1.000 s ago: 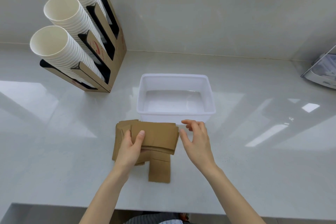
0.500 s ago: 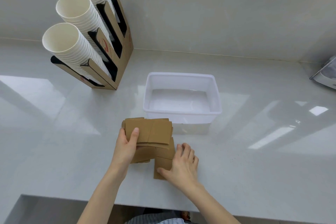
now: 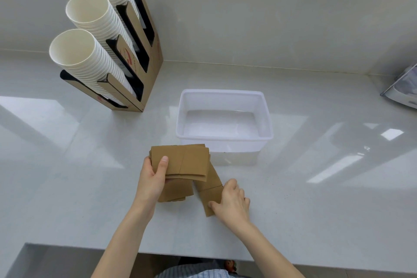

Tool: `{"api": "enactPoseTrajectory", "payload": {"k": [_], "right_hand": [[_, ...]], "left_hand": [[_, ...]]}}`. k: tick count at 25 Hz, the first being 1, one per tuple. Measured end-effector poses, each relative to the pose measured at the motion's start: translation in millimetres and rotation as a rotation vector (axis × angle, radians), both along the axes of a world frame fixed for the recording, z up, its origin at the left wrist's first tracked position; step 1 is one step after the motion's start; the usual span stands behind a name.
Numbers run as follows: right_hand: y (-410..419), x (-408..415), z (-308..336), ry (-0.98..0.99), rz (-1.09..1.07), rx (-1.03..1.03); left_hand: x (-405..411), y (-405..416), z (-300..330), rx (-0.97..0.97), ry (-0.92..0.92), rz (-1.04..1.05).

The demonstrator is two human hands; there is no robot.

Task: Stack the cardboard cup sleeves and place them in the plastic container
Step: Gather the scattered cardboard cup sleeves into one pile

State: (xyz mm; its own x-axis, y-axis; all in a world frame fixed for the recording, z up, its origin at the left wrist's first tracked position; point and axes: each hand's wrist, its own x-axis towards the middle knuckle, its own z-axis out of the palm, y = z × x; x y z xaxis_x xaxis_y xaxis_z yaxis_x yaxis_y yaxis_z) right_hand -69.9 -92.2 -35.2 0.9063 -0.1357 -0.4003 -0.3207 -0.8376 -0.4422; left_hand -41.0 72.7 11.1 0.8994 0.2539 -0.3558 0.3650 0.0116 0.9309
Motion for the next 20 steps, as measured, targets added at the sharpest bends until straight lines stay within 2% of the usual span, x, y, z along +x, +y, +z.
{"api": "enactPoseTrajectory", "payload": {"k": [4, 8, 11, 15, 18, 20], "right_hand": [[-12, -3, 4, -0.102, -0.097, 0.288], [-38, 1, 15, -0.199, -0.346, 0.546], [-58, 5, 30, -0.39, -0.516, 0.624], [-72, 13, 56, -0.586, -0.626, 0.731], [-63, 20, 68, -0.52, -0.584, 0.902], [-52, 21, 68, -0.427, -0.494, 0.877]], "left_hand": [[2, 0, 1, -0.026, -0.005, 0.0], [5, 0, -1, -0.032, -0.003, -0.002], [6, -3, -2, -0.02, 0.0, -0.008], [6, -8, -2, -0.012, 0.009, -0.044], [5, -15, -1, -0.024, 0.024, -0.088], [4, -21, 0, -0.04, 0.03, -0.112]]}}
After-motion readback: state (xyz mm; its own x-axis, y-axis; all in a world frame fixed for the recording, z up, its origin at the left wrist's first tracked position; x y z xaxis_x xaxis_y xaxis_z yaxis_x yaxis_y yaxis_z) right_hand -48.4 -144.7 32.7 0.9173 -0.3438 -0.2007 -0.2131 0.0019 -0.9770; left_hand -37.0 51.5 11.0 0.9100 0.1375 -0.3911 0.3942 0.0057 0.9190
